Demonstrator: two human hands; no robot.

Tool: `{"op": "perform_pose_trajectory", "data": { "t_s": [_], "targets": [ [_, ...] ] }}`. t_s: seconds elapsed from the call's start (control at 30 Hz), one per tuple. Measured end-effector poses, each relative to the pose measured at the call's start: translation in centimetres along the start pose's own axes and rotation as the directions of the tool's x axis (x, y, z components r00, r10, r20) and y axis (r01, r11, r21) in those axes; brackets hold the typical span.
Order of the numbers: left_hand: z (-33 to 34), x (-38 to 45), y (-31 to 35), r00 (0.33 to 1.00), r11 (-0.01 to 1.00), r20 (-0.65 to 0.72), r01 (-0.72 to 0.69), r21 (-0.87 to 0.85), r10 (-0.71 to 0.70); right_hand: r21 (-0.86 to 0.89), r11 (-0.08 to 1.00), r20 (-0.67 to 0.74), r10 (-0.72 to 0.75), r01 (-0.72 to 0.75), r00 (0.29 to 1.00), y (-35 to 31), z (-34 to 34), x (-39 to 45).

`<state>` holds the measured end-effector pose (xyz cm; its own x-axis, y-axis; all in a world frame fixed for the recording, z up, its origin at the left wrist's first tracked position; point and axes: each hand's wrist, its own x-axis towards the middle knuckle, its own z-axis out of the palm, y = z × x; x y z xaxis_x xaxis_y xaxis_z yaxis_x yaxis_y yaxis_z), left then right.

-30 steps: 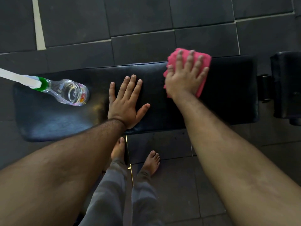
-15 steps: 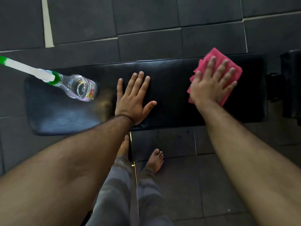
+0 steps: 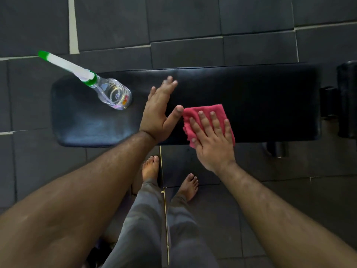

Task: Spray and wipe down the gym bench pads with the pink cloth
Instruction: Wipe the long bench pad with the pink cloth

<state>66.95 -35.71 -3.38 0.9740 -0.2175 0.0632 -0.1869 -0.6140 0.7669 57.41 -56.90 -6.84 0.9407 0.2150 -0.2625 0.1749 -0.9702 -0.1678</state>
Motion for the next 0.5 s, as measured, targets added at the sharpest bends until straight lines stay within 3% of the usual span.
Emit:
{"op": "perform_pose_trajectory", "data": {
  "t_s": [0.1, 0.17, 0.27, 0.3, 0.37, 0.5],
  "targets": [
    [-1.6, -2.7, 0.3, 0.988, 0.992, -0.097, 0.119, -0.031, -0.122, 0.031, 0.993, 0.068, 0.113, -0.115, 0.991, -0.8, -1.5, 3.8],
    [-3.1, -4.4, 0.0, 0.939, 0.963, -0.213, 0.26, -0.07, -0.269, 0.066, 0.978, 0.131, 0.186, -0.196, 0.974, -1.7, -2.8, 6.6],
    [-6.4, -5.4, -0.8, 0.737, 0.861, -0.451, 0.473, -0.189, -0.504, 0.138, 0.951, 0.166, 0.253, -0.277, 0.953, -4.0, -4.9, 8.2],
    [-7.6, -5.3, -1.0, 0.66, 0.831, -0.514, 0.502, -0.241, -0.548, 0.163, 0.943, 0.132, 0.269, -0.289, 0.954, -4.9, -5.5, 7.9],
    [-9.7, -4.9, -1.7, 0.574, 0.818, -0.592, 0.481, -0.315, -0.566, 0.178, 0.941, 0.038, 0.287, -0.289, 0.957, -6.9, -6.4, 6.7],
    [-12.4, -2.3, -3.3, 0.588, 0.827, -0.582, 0.429, -0.364, -0.562, 0.195, 0.92, 0.021, 0.342, -0.339, 0.94, -9.2, -6.8, 5.1]
  ]
}}
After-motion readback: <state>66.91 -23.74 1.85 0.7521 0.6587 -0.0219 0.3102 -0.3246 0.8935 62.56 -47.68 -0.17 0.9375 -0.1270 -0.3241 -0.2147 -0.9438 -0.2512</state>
